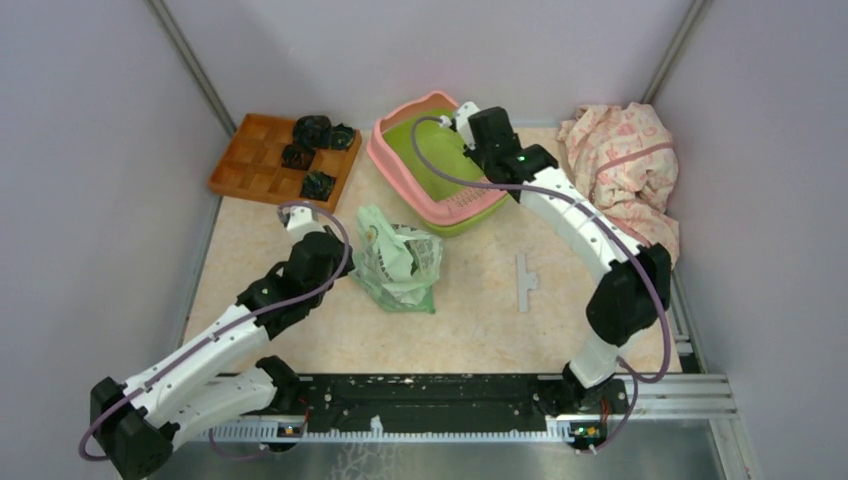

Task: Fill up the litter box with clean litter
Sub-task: Pour the cat litter into the litter box, then place the spatula at the center of the board.

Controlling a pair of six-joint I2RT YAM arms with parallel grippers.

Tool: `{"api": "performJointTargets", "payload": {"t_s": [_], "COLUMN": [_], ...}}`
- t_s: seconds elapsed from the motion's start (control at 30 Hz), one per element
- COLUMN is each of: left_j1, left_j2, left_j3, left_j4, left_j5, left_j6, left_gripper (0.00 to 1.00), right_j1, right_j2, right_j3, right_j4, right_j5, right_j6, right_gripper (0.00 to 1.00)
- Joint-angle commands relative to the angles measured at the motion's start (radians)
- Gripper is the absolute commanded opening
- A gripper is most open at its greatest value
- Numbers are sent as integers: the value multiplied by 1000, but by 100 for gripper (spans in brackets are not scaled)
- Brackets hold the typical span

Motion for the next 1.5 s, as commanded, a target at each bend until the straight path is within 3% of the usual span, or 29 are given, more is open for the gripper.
{"api": "performJointTargets", "payload": {"t_s": [0.0,0.27,0.4,0.5,0.7,0.93,1.13,1.47], "left_j1": [-5,-6,-5,-5,-5,-5,-6,-6], "left_j2": [28,77,111,139,194,206,212,258], "left_j3": [47,117,180,210,267,348,378,364], "left_j4": [-9,-30,-42,-42,-4,-16,11,86], "left_j5": [-20,-73,-68,-82,-23,152,313,423], "left_j6": [8,45,78,99,142,160,144,131], "left_gripper": [27,28,28,29,29,28,29,29], "right_j1": [-27,-23,12,97,347,377,379,379], "right_j2": [-82,-223,-317,-342,-323,-296,-243,-229], "right_j3": [-34,-11,18,67,105,138,211,172], "right_j4": [-101,-329,-481,-598,-796,-787,-738,-597], "right_j5": [-241,-494,-541,-560,-412,-461,-586,-732], "right_j6": [140,385,523,569,704,806,790,772], "right_gripper": [0,0,0,0,0,0,0,0]}}
